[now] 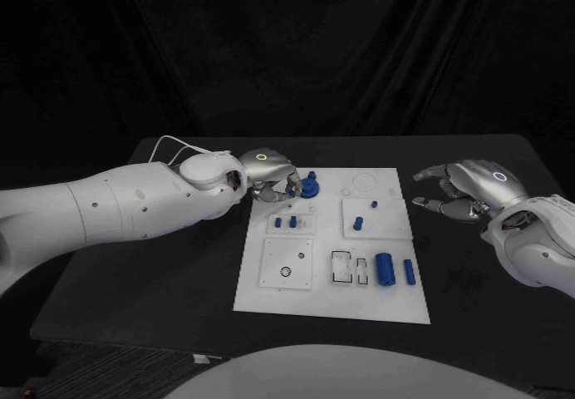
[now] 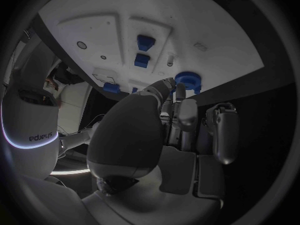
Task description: Assemble the parts on the task board
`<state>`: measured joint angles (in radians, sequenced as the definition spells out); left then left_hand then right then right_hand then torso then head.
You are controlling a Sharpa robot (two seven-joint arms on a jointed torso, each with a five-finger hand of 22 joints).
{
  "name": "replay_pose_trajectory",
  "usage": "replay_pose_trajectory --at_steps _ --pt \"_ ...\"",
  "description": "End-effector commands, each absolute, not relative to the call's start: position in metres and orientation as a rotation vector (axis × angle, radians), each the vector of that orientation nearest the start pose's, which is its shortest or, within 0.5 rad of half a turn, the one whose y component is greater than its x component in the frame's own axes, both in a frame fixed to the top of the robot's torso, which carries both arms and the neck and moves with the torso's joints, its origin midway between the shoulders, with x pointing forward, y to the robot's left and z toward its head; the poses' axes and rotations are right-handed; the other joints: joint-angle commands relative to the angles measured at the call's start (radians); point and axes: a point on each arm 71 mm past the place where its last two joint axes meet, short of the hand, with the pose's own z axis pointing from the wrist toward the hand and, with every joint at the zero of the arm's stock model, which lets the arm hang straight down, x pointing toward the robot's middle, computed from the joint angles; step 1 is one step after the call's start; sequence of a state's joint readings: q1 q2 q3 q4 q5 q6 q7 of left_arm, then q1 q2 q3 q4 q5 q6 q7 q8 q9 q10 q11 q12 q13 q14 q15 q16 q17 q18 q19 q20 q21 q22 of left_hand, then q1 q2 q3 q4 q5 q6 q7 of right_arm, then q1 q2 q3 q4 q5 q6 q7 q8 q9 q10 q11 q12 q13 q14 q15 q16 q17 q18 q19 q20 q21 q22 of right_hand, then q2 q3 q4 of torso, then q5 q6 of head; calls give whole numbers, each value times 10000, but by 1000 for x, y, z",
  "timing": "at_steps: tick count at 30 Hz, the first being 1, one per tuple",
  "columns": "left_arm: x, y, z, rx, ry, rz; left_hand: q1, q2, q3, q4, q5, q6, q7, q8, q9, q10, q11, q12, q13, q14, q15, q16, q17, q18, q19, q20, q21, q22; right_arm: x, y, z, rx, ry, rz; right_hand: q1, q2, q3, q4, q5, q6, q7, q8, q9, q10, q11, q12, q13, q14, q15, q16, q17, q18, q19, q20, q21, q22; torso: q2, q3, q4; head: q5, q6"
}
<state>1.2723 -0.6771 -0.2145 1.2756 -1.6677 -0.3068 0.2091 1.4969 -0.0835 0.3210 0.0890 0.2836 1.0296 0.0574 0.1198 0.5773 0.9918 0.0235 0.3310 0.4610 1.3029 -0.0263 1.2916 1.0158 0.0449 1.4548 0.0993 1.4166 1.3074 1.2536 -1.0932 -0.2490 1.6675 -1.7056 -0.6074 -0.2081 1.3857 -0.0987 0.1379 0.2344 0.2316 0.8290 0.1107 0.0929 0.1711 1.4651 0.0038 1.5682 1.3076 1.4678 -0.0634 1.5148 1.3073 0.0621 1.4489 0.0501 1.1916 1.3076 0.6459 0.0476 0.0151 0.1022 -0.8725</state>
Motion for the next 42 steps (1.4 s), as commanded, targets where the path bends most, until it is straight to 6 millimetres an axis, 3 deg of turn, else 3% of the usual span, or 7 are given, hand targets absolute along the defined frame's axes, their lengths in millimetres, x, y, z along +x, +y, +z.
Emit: replay_pose_trajectory --at_steps 1,13,21,24,42 --pt "503 175 -215 6837 16262 -6568 -97 -29 71 0 -56 199 187 -74 -35 113 -9 -128 -108 -48 27 -63 -47 -11 -129 -4 -91 2053 431 -285 -202 -2134 14926 3788 -29 66 -16 -31 45 62 -2 -20 -16 1057 73 26 2632 908 84 -36 2181 114 18 35 12 1662 -20 17 15 3 -2" --pt "502 188 -215 6794 16810 -6283 -189 -95 119 14 -182 73 209 -300 -209 184 27 -510 -434 -218 50 -177 -220 18 -247 16 -234 2011 430 -286 -206 -2083 15093 3781 -18 68 -11 -38 40 65 -1 -22 -19 1057 74 26 2632 906 84 -46 2174 114 18 36 10 1661 -13 18 17 87 -2" --pt "501 188 -225 6737 17097 -6220 -207 -111 126 17 -255 52 225 -346 -249 205 44 -581 -496 -259 59 -204 -268 21 -260 20 -250 2007 429 -286 -208 -2037 15139 3820 -14 69 -10 -41 40 66 0 -23 -19 1057 74 26 2632 908 84 -38 2180 116 14 36 -2 1658 4 -13 11 103 -2" --pt "501 187 -229 6721 17119 -6245 -209 -110 128 17 -265 57 230 -348 -253 216 49 -586 -502 -260 60 -203 -266 20 -257 21 -246 2008 429 -287 -208 -2026 15148 3810 -14 69 -10 -41 40 66 0 -23 -19 1057 74 26 2632 908 84 -38 2180 116 14 36 -2 1658 20 -44 20 93 -2" --pt "499 174 -240 6792 17070 -6513 -196 -104 139 4 -273 78 242 -354 -266 278 59 -592 -519 -301 67 -238 -330 23 -265 23 -256 2006 428 -287 -208 -2015 15146 3822 -14 69 -10 -41 40 66 0 -23 -19 1057 74 26 2632 908 84 -38 2180 116 14 36 -2 1658 16 -10 -34 92 -2"
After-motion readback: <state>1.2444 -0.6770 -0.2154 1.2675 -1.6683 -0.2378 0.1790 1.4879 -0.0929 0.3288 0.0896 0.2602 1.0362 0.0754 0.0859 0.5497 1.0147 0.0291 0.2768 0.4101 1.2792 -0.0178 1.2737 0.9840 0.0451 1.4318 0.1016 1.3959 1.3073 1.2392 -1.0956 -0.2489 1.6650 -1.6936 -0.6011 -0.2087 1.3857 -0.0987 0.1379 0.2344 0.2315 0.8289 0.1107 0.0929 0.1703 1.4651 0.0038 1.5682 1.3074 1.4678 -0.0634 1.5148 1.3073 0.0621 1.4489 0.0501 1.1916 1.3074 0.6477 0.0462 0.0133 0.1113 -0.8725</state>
